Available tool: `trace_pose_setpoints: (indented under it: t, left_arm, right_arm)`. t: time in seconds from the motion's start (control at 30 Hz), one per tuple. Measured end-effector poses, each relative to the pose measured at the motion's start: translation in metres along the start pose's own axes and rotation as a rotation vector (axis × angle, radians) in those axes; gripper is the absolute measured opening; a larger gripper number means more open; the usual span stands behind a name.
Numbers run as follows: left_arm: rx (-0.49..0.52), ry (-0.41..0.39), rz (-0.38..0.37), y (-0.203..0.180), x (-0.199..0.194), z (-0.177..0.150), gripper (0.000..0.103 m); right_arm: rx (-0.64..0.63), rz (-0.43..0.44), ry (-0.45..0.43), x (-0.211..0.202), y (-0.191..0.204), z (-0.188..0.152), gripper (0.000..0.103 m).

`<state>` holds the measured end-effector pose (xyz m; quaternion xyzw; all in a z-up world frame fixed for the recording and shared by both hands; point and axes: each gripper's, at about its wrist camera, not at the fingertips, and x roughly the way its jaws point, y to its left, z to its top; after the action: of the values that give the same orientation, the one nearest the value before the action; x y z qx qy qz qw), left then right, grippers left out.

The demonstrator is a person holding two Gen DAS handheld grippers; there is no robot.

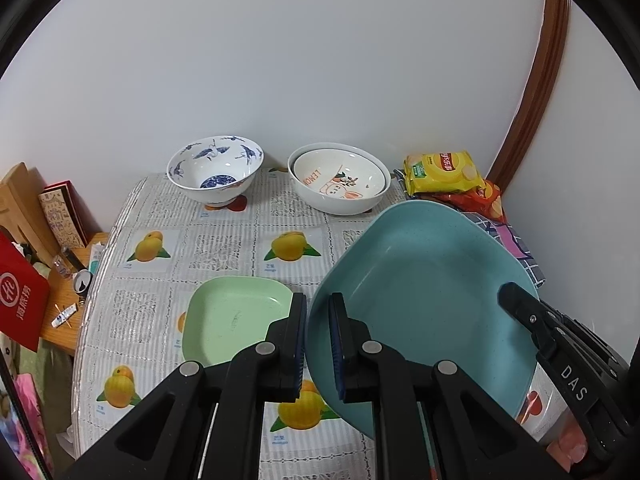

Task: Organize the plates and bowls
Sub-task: 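Lift the blue plate and carry it toward the green plate stack, then lower the held teal-blue plate onto the green plate stack with both grippers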

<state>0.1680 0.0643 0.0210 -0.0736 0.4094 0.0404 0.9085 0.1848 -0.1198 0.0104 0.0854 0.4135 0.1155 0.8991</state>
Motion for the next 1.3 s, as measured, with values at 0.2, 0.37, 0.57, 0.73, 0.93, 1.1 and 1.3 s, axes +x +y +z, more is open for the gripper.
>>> trace_pose_setpoints:
  t: [0.2, 0.37, 0.57, 0.73, 0.93, 1.1, 1.3]
  left_arm:
    - [-0.017, -0.002, 0.003, 0.012, -0.001, 0.001, 0.011]
    - [-0.029, -0.005, 0.012, 0.023, -0.002, 0.001, 0.011]
    - [-0.052, 0.003, 0.030, 0.041, 0.001, 0.001, 0.011]
    - [-0.067, 0.007, 0.054, 0.053, 0.001, 0.000, 0.011]
    - [-0.083, 0.014, 0.079, 0.066, 0.003, -0.002, 0.011]
    - [-0.099, 0.020, 0.107, 0.077, 0.006, -0.006, 0.011]
    - [-0.122, 0.037, 0.138, 0.091, 0.014, -0.008, 0.011]
  right_arm:
    - [-0.014, 0.006, 0.002, 0.004, 0.013, 0.000, 0.007]
    - [-0.029, 0.011, 0.005, 0.007, 0.023, -0.001, 0.007]
    - [-0.049, 0.025, 0.021, 0.017, 0.038, -0.002, 0.007]
    - [-0.065, 0.044, 0.035, 0.024, 0.051, -0.004, 0.007]
    - [-0.074, 0.062, 0.050, 0.034, 0.060, -0.005, 0.007]
    - [-0.092, 0.078, 0.067, 0.042, 0.071, -0.008, 0.007]
    - [-0.107, 0.106, 0.097, 0.058, 0.083, -0.013, 0.007]
